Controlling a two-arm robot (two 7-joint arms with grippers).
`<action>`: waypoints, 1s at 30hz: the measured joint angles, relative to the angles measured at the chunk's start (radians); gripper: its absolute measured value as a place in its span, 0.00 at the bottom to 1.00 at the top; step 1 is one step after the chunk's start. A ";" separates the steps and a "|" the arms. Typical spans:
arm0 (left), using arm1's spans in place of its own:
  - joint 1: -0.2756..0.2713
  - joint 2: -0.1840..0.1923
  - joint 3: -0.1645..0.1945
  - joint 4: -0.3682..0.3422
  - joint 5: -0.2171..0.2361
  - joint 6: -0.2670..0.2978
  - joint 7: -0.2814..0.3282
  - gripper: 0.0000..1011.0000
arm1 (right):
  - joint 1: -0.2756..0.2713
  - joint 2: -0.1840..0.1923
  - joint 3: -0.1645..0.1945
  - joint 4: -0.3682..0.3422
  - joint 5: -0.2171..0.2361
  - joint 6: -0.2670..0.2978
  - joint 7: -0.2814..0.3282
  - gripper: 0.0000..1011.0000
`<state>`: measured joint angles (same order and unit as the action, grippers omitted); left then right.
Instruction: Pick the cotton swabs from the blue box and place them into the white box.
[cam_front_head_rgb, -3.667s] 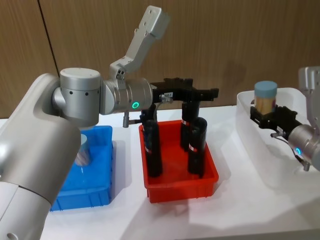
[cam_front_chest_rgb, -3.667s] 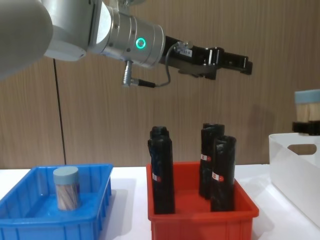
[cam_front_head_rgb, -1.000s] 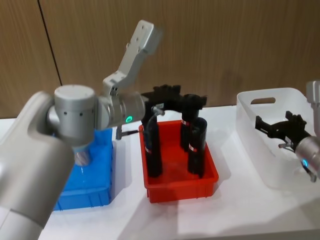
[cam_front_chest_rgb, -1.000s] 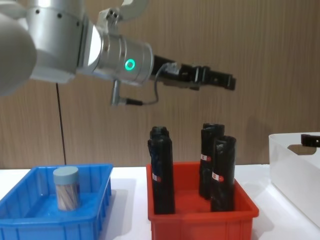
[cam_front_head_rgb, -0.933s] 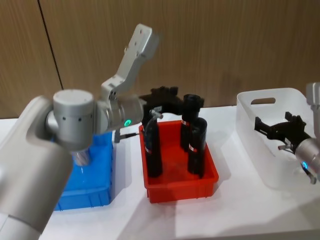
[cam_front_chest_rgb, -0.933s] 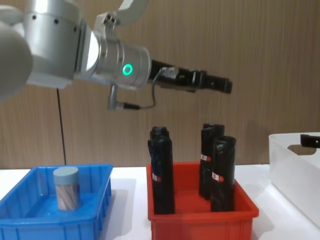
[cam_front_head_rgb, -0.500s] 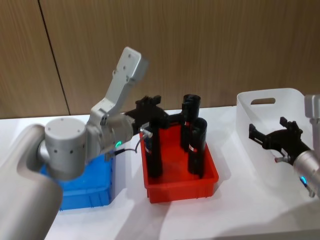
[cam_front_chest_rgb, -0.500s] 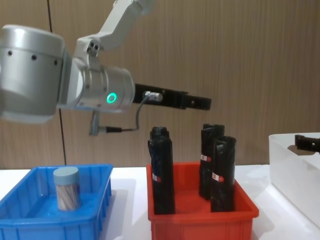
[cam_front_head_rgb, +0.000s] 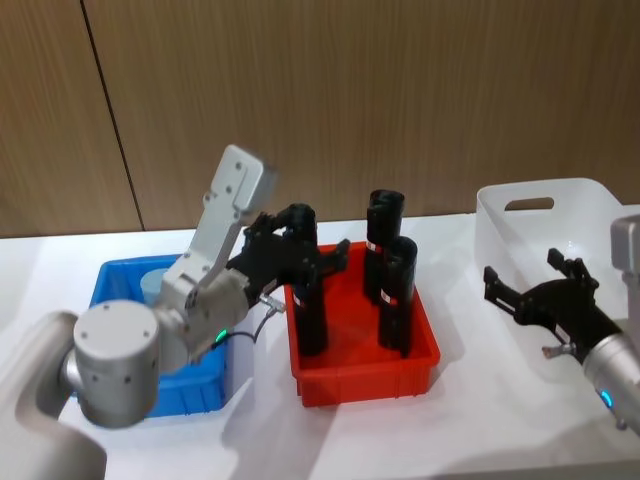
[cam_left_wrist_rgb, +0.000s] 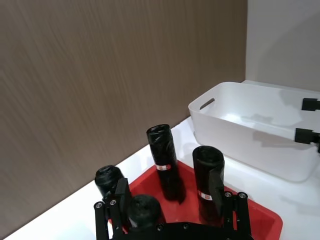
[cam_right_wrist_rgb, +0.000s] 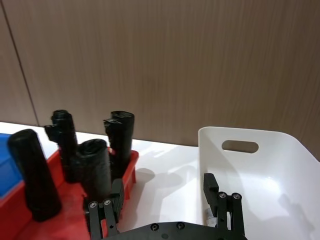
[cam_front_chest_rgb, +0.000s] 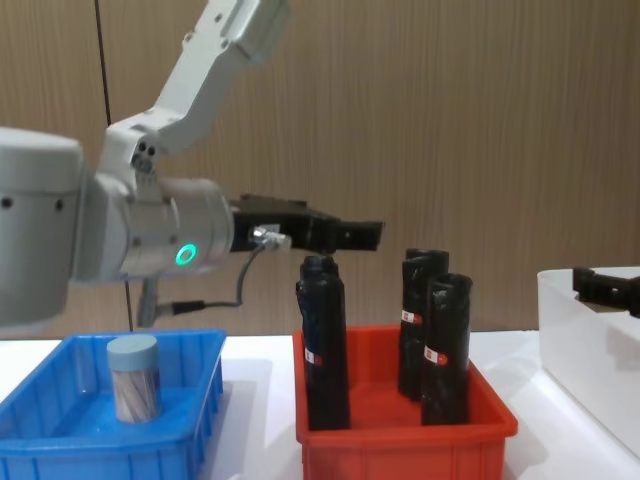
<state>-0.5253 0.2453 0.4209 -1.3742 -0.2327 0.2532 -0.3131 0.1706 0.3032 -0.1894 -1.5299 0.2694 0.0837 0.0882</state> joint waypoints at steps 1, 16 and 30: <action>0.016 0.008 0.002 -0.013 0.001 -0.013 0.016 0.99 | -0.014 0.003 -0.003 -0.018 0.001 -0.003 -0.001 0.99; 0.160 0.076 0.019 -0.140 0.018 -0.132 0.167 0.99 | -0.151 0.029 -0.030 -0.194 0.016 -0.042 -0.018 0.99; 0.278 0.133 0.033 -0.244 0.032 -0.231 0.292 0.99 | -0.185 0.035 -0.037 -0.237 0.018 -0.050 -0.022 0.99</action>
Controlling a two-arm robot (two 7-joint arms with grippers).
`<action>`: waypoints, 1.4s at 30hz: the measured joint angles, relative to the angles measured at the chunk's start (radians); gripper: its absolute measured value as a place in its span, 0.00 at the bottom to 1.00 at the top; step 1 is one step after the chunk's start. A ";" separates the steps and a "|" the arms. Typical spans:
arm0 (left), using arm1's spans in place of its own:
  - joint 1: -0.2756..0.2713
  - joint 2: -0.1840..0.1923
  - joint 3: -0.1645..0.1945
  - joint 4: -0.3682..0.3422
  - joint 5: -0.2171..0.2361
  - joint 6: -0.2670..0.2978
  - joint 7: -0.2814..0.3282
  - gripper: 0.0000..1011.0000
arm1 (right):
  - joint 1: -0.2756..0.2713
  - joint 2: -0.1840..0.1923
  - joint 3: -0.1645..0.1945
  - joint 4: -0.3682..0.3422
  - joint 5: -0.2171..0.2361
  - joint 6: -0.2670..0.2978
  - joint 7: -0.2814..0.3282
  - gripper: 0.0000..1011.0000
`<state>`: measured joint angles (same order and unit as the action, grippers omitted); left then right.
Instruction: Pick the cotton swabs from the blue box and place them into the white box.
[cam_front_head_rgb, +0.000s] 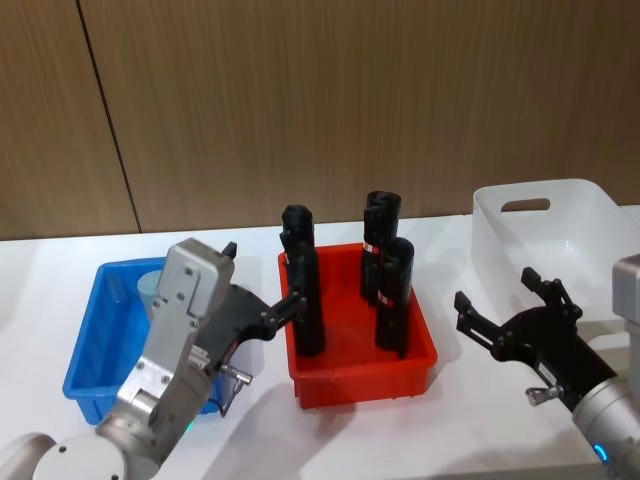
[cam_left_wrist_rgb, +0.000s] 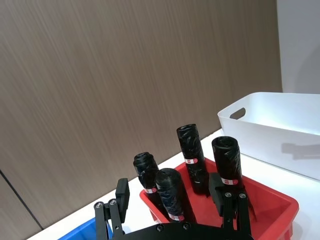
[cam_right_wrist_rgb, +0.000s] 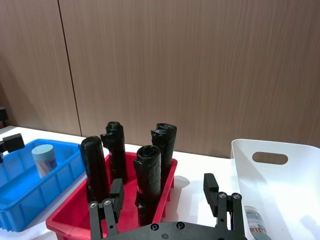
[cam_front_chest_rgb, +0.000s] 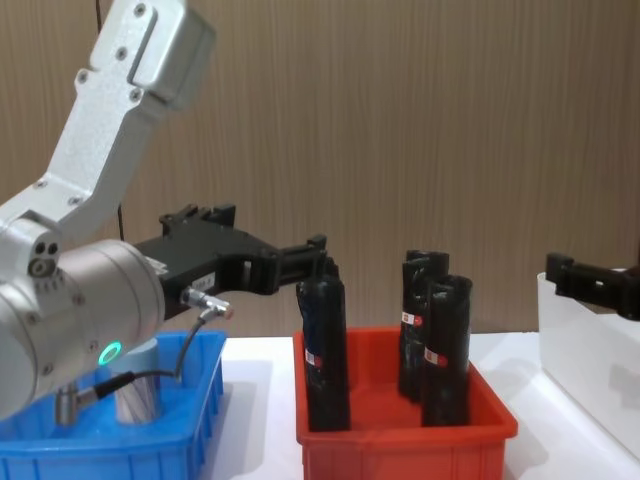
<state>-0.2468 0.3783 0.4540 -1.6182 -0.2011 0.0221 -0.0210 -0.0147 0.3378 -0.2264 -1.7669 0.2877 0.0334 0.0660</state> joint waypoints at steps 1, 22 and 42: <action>0.003 0.001 0.000 -0.002 0.000 -0.002 0.002 0.99 | 0.000 0.000 0.000 0.000 0.000 0.000 0.000 0.99; 0.010 0.004 0.000 -0.008 0.001 -0.009 0.010 0.99 | 0.000 0.000 0.001 0.000 0.000 0.001 0.001 0.99; 0.010 0.004 0.000 -0.008 0.001 -0.008 0.010 0.99 | 0.110 -0.025 0.010 0.151 -0.034 -0.004 0.103 0.99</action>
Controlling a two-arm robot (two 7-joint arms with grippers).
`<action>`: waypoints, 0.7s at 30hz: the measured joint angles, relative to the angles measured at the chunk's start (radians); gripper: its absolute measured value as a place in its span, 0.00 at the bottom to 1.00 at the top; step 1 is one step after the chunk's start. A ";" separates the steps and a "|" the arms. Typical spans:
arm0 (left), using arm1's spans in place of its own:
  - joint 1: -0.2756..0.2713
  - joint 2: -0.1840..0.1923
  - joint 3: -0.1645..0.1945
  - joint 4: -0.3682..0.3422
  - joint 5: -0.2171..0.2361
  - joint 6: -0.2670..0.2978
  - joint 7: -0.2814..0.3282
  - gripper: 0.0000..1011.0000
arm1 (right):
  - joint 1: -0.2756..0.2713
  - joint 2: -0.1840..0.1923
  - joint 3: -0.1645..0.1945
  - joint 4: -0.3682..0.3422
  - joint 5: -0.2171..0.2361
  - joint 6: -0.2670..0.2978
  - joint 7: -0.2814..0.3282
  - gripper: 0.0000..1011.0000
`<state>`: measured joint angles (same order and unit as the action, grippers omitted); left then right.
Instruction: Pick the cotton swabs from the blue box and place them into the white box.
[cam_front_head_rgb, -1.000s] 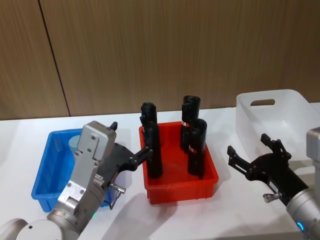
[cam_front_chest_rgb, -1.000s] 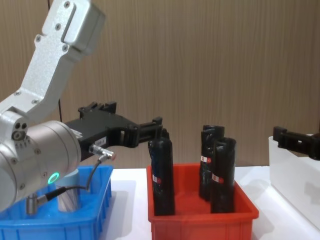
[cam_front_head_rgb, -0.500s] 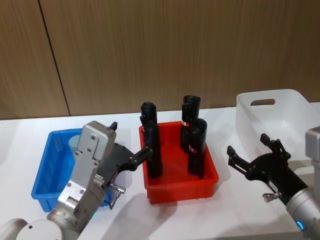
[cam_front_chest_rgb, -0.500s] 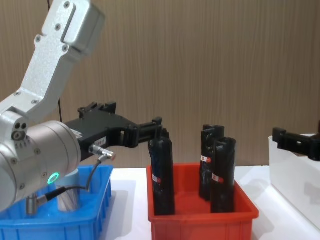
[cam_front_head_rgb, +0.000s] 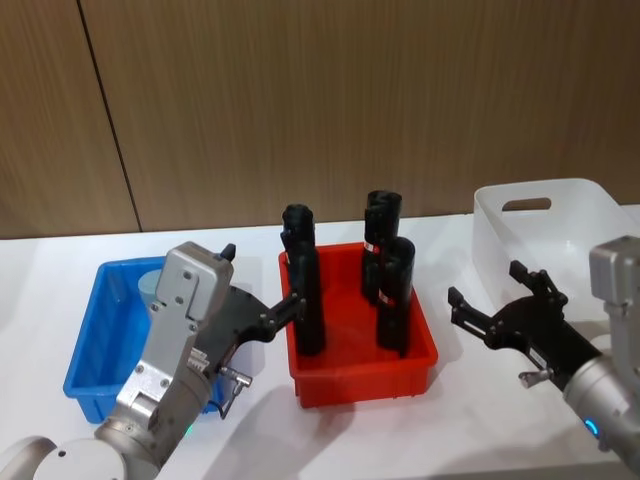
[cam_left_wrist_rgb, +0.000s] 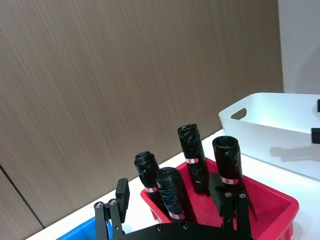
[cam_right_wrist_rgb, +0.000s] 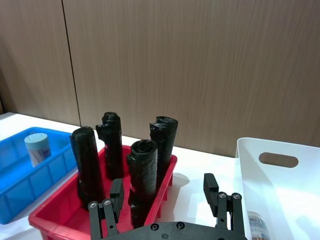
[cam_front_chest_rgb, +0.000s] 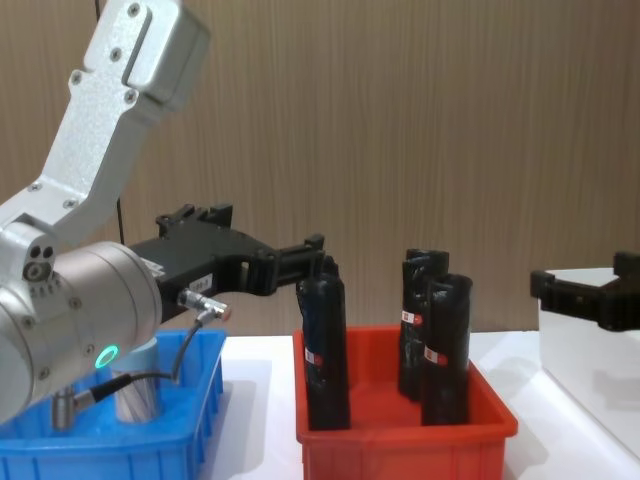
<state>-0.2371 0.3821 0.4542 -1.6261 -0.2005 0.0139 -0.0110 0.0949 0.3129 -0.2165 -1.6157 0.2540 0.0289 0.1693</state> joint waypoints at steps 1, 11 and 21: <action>0.000 0.000 0.000 0.000 0.000 0.000 0.000 0.99 | 0.005 -0.001 0.000 0.007 -0.001 -0.001 0.006 0.99; 0.000 0.000 0.000 0.000 0.000 0.000 0.000 0.99 | 0.112 -0.026 0.007 0.156 0.006 -0.017 0.114 0.99; 0.000 0.000 0.000 0.000 0.000 0.000 0.000 0.99 | 0.208 -0.050 0.009 0.292 0.027 -0.041 0.224 0.99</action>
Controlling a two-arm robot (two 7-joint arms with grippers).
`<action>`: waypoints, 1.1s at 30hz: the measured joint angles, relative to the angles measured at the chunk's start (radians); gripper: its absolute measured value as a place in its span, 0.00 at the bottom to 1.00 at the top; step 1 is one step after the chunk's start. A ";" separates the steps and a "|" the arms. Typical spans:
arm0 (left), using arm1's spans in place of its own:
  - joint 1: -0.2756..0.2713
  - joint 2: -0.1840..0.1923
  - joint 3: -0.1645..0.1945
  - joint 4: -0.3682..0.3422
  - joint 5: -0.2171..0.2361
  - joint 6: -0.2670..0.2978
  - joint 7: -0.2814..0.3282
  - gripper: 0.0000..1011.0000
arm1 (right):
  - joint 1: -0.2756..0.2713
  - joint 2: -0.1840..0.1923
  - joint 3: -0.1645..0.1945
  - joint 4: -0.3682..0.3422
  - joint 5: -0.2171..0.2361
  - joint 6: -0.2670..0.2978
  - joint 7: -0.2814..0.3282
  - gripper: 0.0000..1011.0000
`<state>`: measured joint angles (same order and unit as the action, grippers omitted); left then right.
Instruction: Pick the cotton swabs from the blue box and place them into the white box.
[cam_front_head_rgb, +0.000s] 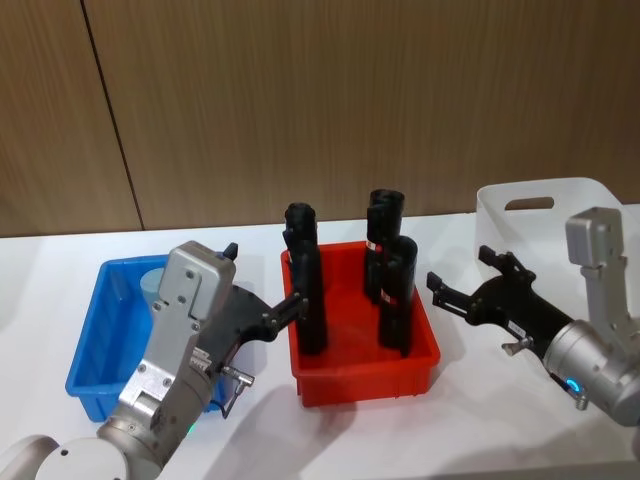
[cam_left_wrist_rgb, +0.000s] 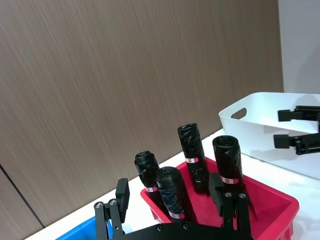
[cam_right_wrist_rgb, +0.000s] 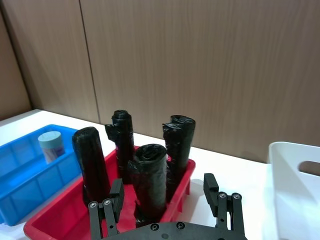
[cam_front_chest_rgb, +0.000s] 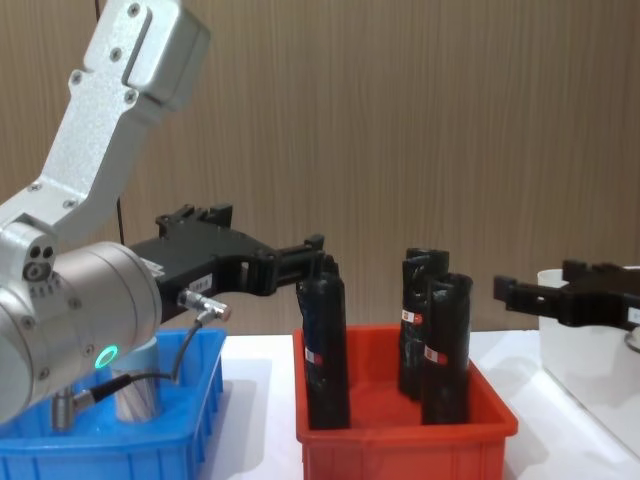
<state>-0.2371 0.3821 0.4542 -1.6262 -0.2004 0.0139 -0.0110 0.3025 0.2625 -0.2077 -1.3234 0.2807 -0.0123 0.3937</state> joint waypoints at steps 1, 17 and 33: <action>0.000 0.000 0.000 0.000 0.000 0.000 0.000 0.99 | 0.008 -0.002 0.000 0.012 0.003 -0.003 0.012 0.99; 0.000 0.000 0.000 0.000 0.000 0.000 0.000 0.99 | 0.174 -0.050 -0.012 0.268 0.039 -0.058 0.189 0.99; 0.000 0.000 0.000 0.000 0.000 0.000 0.000 0.99 | 0.303 -0.092 -0.027 0.478 0.057 -0.122 0.290 0.99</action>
<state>-0.2372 0.3821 0.4542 -1.6262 -0.2004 0.0138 -0.0109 0.6052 0.1709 -0.2350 -0.8449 0.3375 -0.1340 0.6840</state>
